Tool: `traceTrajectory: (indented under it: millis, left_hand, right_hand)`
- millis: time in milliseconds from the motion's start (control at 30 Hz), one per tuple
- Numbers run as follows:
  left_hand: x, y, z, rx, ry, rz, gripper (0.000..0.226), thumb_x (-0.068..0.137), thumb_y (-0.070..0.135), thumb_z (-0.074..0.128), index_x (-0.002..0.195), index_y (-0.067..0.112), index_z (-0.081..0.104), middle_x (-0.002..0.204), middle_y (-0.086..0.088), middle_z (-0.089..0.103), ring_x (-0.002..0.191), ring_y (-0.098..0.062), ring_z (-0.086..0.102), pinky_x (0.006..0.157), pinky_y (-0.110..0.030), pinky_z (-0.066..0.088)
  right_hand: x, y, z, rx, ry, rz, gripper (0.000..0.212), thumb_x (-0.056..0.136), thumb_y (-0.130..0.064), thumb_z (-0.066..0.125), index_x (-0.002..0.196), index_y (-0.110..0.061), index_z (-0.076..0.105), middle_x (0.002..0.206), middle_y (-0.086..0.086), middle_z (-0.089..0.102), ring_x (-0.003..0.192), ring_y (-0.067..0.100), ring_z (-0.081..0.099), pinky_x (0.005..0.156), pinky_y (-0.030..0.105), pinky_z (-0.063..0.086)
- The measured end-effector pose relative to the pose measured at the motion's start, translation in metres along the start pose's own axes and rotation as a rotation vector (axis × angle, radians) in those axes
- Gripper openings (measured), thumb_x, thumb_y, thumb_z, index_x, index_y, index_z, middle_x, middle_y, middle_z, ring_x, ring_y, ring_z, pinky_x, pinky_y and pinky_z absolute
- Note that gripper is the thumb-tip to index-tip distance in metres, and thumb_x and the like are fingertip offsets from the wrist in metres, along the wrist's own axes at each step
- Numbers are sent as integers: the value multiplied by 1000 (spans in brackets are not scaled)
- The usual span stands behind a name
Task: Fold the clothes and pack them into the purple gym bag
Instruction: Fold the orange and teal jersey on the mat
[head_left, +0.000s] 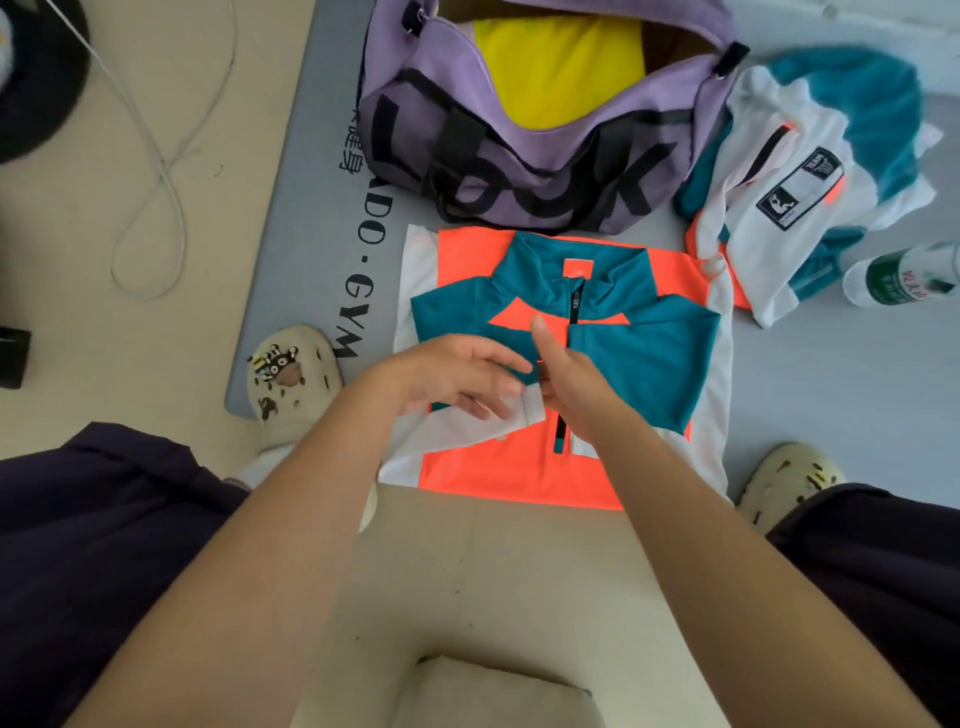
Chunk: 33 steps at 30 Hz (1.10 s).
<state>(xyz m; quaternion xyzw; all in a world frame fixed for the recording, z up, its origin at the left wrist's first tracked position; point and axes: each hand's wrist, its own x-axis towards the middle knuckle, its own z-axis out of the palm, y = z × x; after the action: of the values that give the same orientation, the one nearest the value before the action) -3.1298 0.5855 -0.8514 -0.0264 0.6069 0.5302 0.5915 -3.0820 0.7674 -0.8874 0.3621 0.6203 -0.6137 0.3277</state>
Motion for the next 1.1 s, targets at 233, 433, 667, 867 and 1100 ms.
traceTrajectory:
  millis: [233, 433, 667, 867, 1100]
  left_hand:
    - [25, -23, -20, 139, 715, 9, 32, 92, 15, 58, 123, 25, 59, 95, -13, 70, 59, -14, 64, 55, -20, 48]
    - [41, -32, -41, 458, 714, 22, 41, 97, 26, 52, 137, 33, 47, 84, -7, 61, 73, -27, 63, 77, -36, 56]
    - [51, -35, -51, 562, 800, 44, 16, 93, 31, 58, 108, 28, 53, 78, -6, 66, 72, -26, 65, 73, -44, 55]
    - [54, -39, -50, 622, 868, 107, 4, 94, 28, 57, 92, 25, 59, 68, 7, 53, 75, -22, 57, 67, -36, 48]
    - [55, -33, -55, 596, 926, 116, 4, 93, 24, 58, 91, 23, 60, 65, 7, 50, 75, -24, 58, 68, -37, 48]
  right_hand:
    - [5, 13, -9, -31, 68, -20, 51, 85, -31, 72, 98, 16, 56, 105, 33, 66, 80, 25, 58, 84, 47, 54]
    - [7, 12, 1, -44, 85, -79, 11, 91, -19, 66, 84, -12, 61, 79, 14, 63, 72, 28, 61, 65, 37, 53]
    - [5, 32, -14, -159, -100, 198, 24, 91, -14, 63, 114, -10, 60, 98, 10, 71, 79, 22, 70, 68, 37, 61]
    - [21, 23, -1, -146, 293, 30, 54, 84, -43, 70, 57, -14, 34, 63, 6, 33, 59, 20, 39, 59, 39, 52]
    - [28, 22, -10, -201, 381, -248, 31, 89, -22, 64, 67, -9, 47, 58, 6, 46, 54, 19, 43, 56, 32, 41]
